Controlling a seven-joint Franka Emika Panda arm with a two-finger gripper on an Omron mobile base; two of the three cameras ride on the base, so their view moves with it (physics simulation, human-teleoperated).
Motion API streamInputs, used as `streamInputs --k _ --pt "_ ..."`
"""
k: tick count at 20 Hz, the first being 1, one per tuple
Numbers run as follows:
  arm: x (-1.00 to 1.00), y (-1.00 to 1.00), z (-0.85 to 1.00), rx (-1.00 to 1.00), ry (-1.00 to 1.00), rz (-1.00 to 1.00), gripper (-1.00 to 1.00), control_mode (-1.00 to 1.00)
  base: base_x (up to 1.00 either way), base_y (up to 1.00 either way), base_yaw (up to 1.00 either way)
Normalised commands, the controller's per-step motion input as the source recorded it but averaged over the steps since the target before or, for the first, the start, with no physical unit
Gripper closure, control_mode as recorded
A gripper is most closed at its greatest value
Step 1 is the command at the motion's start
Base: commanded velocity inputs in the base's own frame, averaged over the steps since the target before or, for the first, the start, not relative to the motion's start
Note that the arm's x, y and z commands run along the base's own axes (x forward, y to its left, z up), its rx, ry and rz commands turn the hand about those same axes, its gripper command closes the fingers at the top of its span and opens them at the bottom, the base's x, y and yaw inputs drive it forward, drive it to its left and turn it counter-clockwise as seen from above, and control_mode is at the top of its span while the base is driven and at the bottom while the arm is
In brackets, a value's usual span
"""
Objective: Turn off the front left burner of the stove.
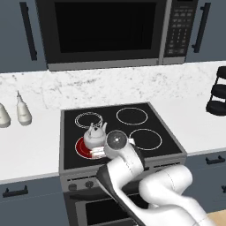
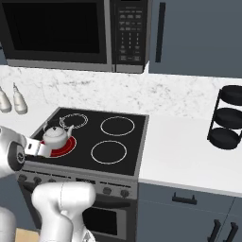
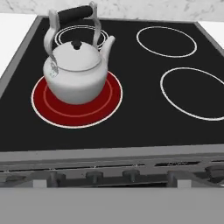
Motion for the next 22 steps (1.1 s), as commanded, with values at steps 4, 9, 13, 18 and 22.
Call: streamInputs --k 4,9,13,18,22 --pt "0.0 0.67 -0.46 -0.08 -0.06 -0.02 -1.0 -1.0 0.0 0.0 0.0" --pt "0.0 0.62 -0.42 -0.13 -0.11 0.0 -1.0 -1.0 0.0 0.0 0.0" --pt "0.0 0.56 -0.42 -0.14 -0.15 0.0 -1.0 -1.0 0.0 0.0 0.0" --pt "0.0 0.32 -0.36 -0.06 -0.13 -0.03 -1.0 -1.0 0.0 0.0 0.0" --pt "0.01 0.18 -0.25 0.0 -0.14 -0.07 -1.0 -1.0 0.0 0.0 0.0"
